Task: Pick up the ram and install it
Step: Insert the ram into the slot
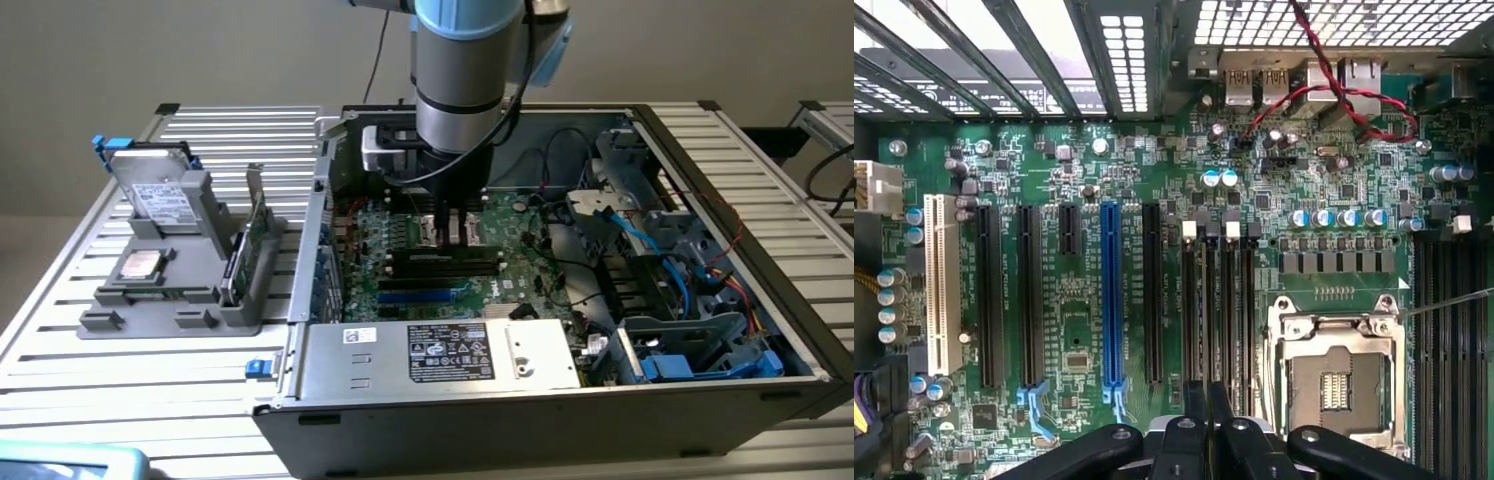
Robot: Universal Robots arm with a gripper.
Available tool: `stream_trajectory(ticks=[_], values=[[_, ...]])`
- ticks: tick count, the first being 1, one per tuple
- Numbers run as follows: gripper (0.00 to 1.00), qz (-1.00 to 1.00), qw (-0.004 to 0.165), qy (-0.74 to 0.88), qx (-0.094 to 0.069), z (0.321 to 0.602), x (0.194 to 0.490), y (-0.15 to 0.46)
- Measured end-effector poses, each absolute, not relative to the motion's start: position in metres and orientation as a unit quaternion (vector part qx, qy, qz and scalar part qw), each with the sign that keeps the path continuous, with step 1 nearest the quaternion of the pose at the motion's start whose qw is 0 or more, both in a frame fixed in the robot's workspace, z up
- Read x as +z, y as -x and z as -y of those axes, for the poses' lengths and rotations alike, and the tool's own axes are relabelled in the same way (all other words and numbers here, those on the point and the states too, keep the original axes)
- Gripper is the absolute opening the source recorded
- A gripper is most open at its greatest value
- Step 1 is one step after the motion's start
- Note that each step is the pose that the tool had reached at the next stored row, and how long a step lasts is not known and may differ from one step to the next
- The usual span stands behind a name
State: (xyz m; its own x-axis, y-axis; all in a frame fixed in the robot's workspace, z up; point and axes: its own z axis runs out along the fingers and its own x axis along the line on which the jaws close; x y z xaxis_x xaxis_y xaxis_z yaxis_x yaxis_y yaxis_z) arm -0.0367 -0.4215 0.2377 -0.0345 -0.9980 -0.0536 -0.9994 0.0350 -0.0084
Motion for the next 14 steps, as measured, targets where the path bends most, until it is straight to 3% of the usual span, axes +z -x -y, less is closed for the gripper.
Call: stream_trajectory(ticks=[14], values=[[0.12,-0.708,0.018,0.706,0.019,0.4217,0.2346,0.0338]])
